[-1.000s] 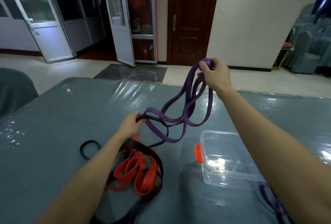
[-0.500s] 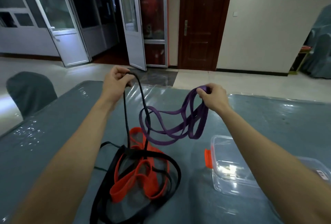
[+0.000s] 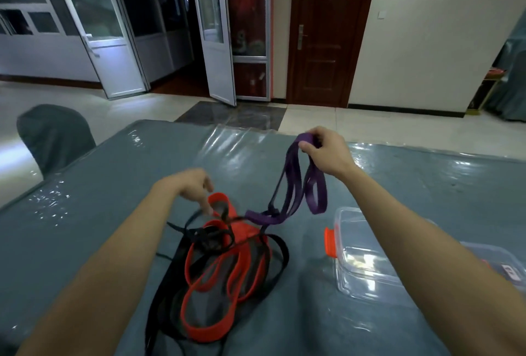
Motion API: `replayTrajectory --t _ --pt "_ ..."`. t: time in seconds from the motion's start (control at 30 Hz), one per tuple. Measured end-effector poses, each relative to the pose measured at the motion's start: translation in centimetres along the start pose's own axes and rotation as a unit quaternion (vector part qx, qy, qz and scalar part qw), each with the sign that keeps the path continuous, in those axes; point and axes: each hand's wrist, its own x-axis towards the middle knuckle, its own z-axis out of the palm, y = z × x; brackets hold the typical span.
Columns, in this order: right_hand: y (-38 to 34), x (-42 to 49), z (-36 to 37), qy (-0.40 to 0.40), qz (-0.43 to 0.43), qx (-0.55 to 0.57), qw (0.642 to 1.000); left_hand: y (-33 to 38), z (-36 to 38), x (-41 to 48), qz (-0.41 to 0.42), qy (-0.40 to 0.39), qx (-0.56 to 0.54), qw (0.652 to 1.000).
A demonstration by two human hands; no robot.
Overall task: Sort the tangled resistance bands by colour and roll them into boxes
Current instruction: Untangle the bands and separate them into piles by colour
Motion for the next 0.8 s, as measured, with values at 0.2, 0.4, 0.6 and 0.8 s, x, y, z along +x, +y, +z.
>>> replayTrajectory --t 0.2,0.4,0.6,0.8 --pt "-3.2 0.0 -3.5 0.013 -0.009 0.141 0.99 7.6 6.5 0.6 0.157 0.037 -0.261 0.952" --pt "-4.6 -2.4 -9.6 0.059 -0.072 0.034 0.995 13.4 6.5 2.2 0.227 0.136 -0.267 0.926" --pt "-2.8 -5.3 -14.7 0.2 -0.007 0.146 0.969 13.5 1.0 2.3 0.19 0.312 -0.308 0.878" --pt "-1.9 -6.7 -18.0 0.258 0.014 0.189 0.947 14.1 0.0 1.0 0.244 0.413 -0.272 0.834"
